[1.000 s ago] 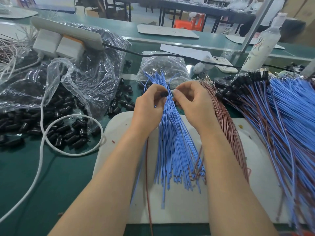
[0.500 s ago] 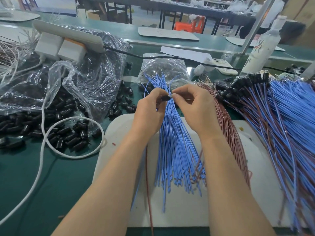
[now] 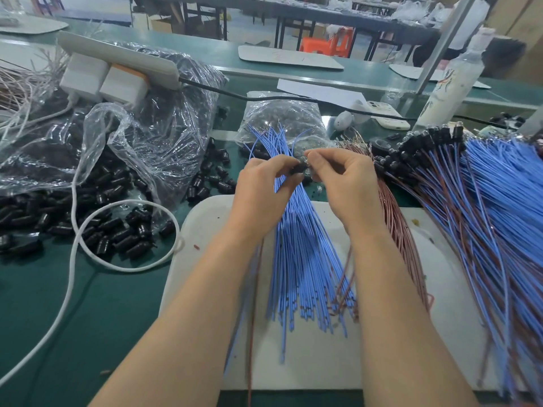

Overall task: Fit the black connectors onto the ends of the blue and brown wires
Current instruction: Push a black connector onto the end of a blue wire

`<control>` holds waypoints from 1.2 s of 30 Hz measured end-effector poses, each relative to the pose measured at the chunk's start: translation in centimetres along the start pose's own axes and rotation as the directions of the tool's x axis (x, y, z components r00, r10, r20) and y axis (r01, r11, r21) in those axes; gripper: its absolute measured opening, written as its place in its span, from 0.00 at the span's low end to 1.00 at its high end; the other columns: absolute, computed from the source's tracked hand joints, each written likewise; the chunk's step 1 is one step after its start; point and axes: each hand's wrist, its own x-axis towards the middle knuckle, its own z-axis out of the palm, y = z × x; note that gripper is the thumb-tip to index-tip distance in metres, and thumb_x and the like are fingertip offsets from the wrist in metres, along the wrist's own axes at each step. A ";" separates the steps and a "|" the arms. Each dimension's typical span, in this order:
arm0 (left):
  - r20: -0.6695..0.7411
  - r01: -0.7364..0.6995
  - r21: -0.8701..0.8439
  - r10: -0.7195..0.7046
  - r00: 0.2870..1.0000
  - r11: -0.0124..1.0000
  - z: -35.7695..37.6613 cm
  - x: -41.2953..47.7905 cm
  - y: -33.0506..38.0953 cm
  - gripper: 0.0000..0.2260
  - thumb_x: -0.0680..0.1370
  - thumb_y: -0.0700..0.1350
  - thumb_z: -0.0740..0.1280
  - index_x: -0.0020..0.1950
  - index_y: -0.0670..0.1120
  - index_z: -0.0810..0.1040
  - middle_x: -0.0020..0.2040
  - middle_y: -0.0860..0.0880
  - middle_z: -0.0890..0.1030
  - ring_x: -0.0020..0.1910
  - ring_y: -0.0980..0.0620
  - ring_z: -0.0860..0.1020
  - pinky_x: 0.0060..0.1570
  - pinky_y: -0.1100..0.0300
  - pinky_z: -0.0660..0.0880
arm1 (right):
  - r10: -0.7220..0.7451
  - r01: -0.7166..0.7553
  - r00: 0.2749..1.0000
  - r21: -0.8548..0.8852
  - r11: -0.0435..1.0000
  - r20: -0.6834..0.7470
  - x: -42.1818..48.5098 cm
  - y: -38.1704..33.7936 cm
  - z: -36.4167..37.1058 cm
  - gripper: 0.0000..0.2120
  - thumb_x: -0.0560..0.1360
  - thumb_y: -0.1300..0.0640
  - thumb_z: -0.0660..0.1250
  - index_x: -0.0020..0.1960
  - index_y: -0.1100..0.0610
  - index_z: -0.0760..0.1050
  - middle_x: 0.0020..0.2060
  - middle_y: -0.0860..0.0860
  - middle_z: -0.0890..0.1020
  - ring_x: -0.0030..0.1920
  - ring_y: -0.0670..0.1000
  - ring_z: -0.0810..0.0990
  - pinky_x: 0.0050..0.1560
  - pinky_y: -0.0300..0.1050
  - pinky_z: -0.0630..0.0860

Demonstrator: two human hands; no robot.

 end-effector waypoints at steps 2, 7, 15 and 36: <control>0.033 0.036 -0.057 -0.034 0.999 0.998 0.0 0.0 0.0 0.07 0.78 0.46 0.67 0.55 0.48 0.80 0.41 0.54 0.81 0.47 0.55 0.77 0.49 0.67 0.69 | 0.030 -0.030 1.000 0.043 0.999 -0.006 0.1 0.1 -0.1 0.05 0.76 0.59 0.68 0.48 0.57 0.82 0.36 0.45 0.82 0.38 0.43 0.79 0.51 0.47 0.79; 0.092 0.071 -0.142 -0.058 0.994 0.987 0.1 -0.1 -0.1 0.03 0.78 0.44 0.67 0.49 0.48 0.80 0.36 0.56 0.82 0.38 0.62 0.78 0.40 0.76 0.67 | 0.030 -0.030 0.999 0.019 0.999 0.037 0.1 0.4 -0.2 0.03 0.76 0.59 0.69 0.46 0.55 0.81 0.38 0.51 0.83 0.43 0.54 0.83 0.53 0.53 0.79; 0.095 0.060 -0.125 -0.048 0.994 0.990 0.2 -0.1 -0.2 0.03 0.77 0.43 0.67 0.46 0.48 0.80 0.35 0.53 0.82 0.34 0.60 0.76 0.37 0.74 0.67 | 0.082 -0.087 0.994 0.090 0.992 0.066 0.0 0.7 -0.1 0.04 0.76 0.60 0.68 0.45 0.56 0.82 0.35 0.49 0.82 0.36 0.42 0.79 0.44 0.39 0.78; -0.080 0.092 -0.236 -0.113 0.990 0.967 0.2 0.2 -0.5 0.09 0.76 0.34 0.65 0.50 0.47 0.78 0.44 0.55 0.81 0.45 0.62 0.79 0.50 0.73 0.73 | -0.011 0.008 0.999 0.064 0.998 0.052 -0.5 -0.3 0.9 0.01 0.77 0.60 0.66 0.47 0.57 0.77 0.39 0.53 0.81 0.44 0.54 0.81 0.51 0.54 0.78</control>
